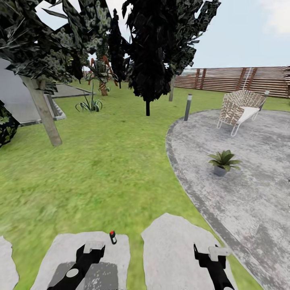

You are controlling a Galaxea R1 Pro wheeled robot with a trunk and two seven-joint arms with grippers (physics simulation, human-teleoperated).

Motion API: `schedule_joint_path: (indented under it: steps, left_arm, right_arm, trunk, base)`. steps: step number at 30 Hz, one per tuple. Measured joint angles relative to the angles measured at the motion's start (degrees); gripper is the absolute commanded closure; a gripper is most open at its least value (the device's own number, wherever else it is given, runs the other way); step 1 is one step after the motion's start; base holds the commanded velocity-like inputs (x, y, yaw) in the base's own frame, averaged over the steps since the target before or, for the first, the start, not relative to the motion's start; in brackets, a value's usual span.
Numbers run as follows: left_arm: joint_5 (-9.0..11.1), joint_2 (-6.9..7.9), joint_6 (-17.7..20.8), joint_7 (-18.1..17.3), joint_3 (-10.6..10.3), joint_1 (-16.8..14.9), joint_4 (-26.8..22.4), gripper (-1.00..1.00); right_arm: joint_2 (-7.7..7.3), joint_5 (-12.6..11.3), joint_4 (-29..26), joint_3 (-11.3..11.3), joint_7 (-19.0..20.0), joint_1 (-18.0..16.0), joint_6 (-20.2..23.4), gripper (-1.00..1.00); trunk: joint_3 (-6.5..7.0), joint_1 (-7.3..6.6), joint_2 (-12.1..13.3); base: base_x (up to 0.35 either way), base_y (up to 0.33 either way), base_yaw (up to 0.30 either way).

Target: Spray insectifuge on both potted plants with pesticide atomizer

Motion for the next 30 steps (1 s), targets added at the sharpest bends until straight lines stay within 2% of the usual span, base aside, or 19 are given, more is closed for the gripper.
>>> schedule_joint_path:
  steps: [21, 30]
  left_arm:
    - [-0.08, 0.09, 0.0, 0.03, 0.0, 0.0, 0.03, -1.0]
    - [-0.13, 0.08, 0.0, 0.04, 0.0, 0.0, 0.04, -1.0]
  right_arm:
    - [-0.01, 0.0, -0.01, -0.01, 0.0, -0.02, 0.0, -1.0]
    - [0.02, 0.0, -0.03, -0.02, 0.01, -0.01, 0.01, -1.0]
  trunk:
    - [0.0, -0.01, 0.0]
    - [0.0, -0.01, 0.0]
  base:
    - [-0.147, 0.284, -0.282]
    - [-0.006, 0.08, -0.283]
